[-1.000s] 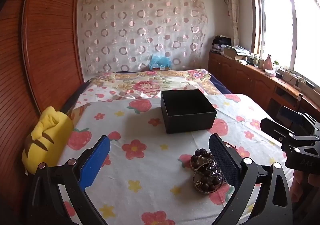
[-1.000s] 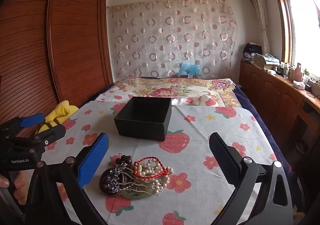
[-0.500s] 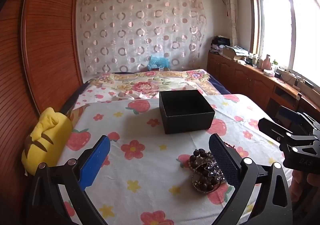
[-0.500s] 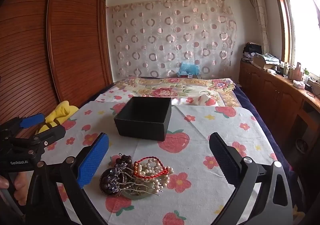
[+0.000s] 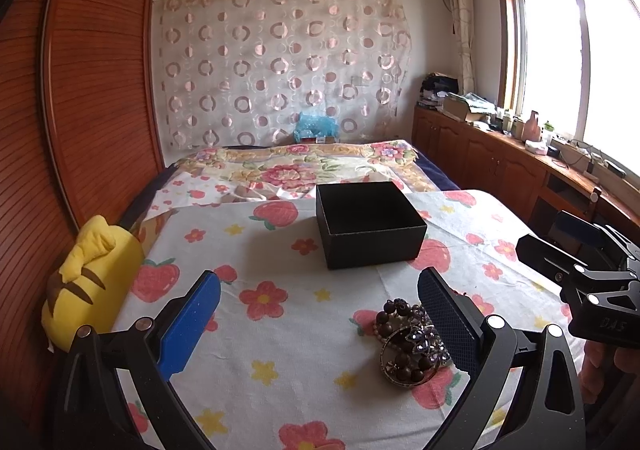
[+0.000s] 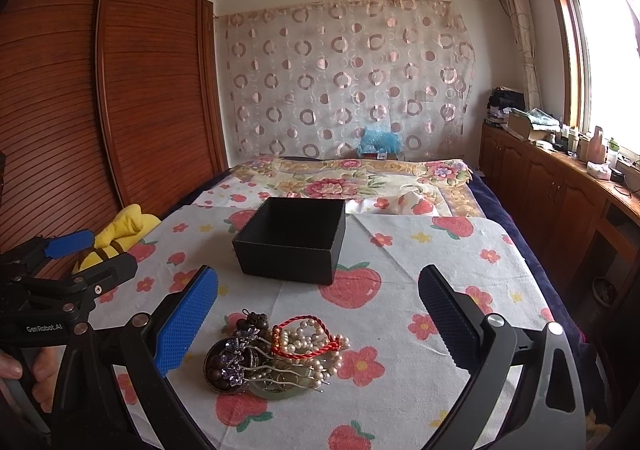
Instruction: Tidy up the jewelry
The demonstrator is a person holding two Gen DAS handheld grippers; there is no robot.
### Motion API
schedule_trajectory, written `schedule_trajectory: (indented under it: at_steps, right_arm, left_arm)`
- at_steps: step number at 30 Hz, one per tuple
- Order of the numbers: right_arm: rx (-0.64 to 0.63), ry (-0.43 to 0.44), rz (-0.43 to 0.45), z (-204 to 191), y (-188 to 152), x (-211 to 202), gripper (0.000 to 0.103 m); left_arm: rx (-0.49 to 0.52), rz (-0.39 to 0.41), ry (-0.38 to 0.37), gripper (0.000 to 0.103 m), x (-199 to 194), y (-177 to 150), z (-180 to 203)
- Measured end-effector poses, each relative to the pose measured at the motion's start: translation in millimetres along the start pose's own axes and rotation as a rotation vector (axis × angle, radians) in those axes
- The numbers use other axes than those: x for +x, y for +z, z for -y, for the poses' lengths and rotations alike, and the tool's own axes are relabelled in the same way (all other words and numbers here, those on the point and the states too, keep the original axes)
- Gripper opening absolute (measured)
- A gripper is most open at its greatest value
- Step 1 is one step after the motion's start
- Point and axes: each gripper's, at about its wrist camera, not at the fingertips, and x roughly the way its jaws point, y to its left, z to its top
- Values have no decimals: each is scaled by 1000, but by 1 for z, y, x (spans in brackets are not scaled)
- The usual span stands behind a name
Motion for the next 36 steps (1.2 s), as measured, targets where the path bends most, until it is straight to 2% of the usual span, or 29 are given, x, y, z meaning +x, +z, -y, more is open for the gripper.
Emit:
schedule_trajectory:
  at_steps: [8, 17, 36]
  right_arm:
    - [2, 0, 1, 0, 3, -2, 101]
    - [2, -1, 5, 0, 6, -5, 101]
    - [2, 0, 10, -4, 11, -9, 101]
  left_arm:
    - [-5, 4, -2, 96, 3, 6, 8]
    - [-7, 6, -15, 96, -13, 14, 15]
    - [-5, 8, -14, 96, -13, 13, 14]
